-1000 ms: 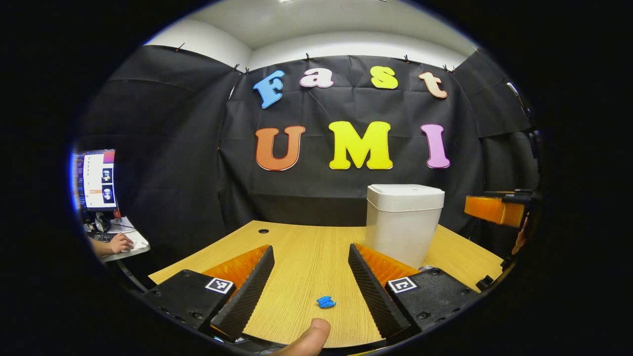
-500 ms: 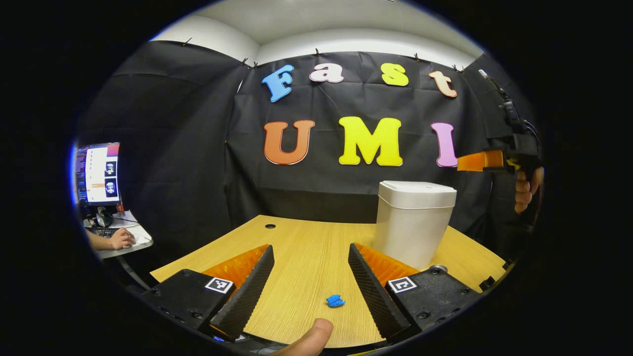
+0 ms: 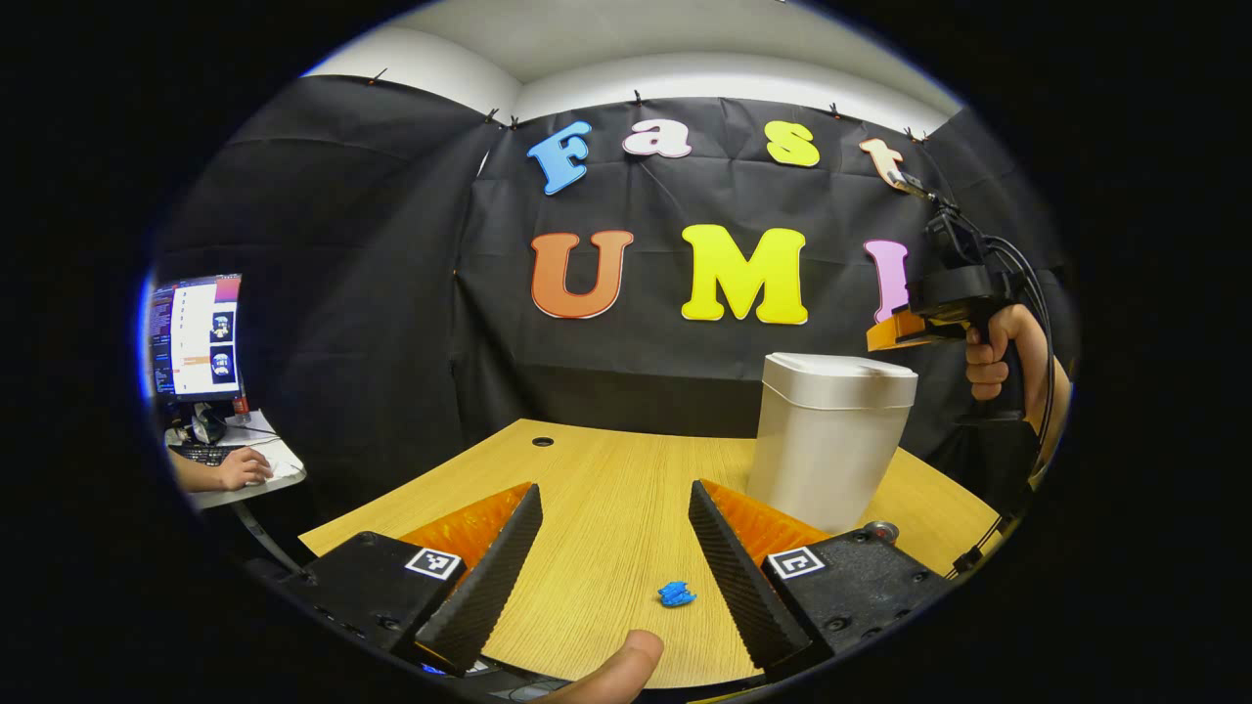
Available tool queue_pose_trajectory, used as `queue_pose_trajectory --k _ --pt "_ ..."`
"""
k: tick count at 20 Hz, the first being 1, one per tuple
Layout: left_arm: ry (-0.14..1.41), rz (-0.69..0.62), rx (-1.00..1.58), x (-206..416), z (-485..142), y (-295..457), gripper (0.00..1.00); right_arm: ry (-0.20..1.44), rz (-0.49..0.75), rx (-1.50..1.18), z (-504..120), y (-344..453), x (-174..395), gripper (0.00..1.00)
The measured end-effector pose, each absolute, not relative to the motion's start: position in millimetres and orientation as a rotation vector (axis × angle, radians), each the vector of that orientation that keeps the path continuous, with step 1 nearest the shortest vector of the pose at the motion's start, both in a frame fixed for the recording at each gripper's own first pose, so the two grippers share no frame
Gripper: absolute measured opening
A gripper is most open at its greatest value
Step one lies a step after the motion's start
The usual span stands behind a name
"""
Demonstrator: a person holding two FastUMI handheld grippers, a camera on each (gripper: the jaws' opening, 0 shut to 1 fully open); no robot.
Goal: Press the lid of the desktop garbage bin to open it, pick up the crumpled paper on the desktop and throw it into the bin, then pick up the pop can on the desktop and drop it into the bin, and finally close the garbage bin lid.
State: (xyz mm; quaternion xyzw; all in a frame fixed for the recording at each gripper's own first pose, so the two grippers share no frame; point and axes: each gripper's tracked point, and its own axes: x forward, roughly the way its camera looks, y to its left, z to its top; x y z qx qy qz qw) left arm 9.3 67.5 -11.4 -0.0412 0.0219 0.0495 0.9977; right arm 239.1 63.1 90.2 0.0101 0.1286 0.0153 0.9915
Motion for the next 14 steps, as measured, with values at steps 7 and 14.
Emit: queue_pose_trajectory --k 7,14 --pt "0.063 0.083 -0.1 11.4 -16.0 65.3 0.98 0.354 -0.007 -0.01 67.3 64.2 245.0 0.01" --pt "0.056 0.052 -0.093 8.6 -12.3 55.6 0.98 0.287 -0.058 -0.061 87.3 63.6 224.6 0.0"
